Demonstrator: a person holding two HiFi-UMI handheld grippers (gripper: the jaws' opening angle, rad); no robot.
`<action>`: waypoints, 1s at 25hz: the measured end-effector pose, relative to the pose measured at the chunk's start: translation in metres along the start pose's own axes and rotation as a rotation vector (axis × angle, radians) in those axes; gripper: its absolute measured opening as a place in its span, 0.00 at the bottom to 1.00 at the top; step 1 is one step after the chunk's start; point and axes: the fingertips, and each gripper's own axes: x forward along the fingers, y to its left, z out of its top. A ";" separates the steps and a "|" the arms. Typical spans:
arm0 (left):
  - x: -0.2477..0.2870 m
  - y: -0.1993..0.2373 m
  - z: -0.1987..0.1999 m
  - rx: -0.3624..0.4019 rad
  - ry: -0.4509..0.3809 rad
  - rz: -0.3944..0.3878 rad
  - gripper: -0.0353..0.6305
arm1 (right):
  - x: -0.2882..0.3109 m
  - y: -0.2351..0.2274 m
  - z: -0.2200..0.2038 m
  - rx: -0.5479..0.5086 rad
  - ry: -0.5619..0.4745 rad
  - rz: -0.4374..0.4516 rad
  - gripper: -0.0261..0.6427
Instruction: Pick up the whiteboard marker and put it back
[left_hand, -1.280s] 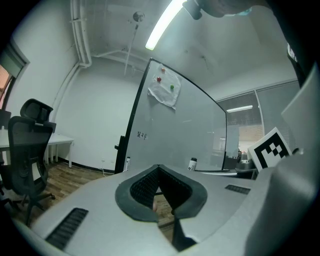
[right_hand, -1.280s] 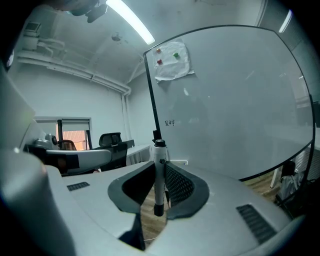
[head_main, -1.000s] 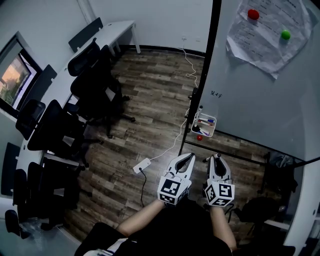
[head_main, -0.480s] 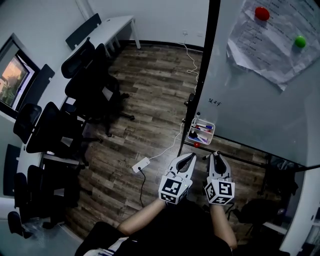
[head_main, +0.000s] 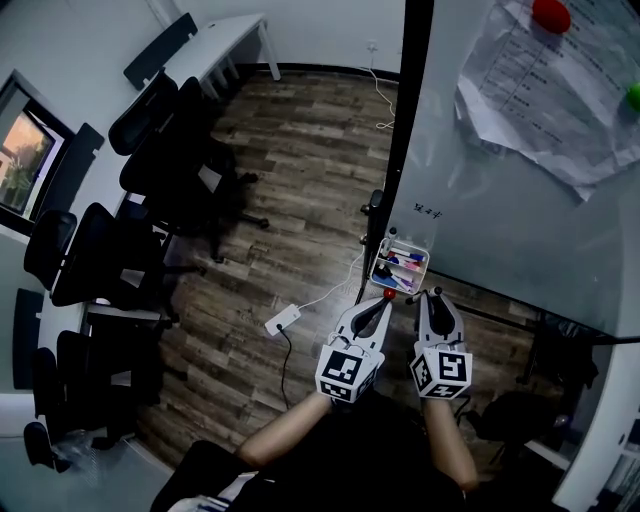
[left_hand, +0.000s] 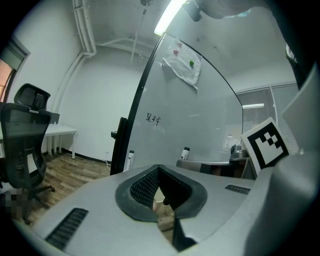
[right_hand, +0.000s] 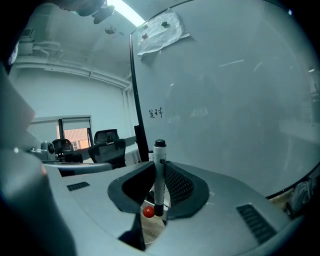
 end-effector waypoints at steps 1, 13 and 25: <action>0.002 0.001 -0.001 -0.007 0.003 0.003 0.06 | 0.003 -0.001 0.001 0.001 -0.001 0.003 0.15; 0.022 0.009 -0.008 -0.038 0.028 0.034 0.06 | 0.027 -0.014 -0.003 0.023 0.019 0.024 0.15; 0.041 0.011 -0.011 -0.041 0.050 0.043 0.06 | 0.047 -0.022 -0.033 0.042 0.092 0.034 0.15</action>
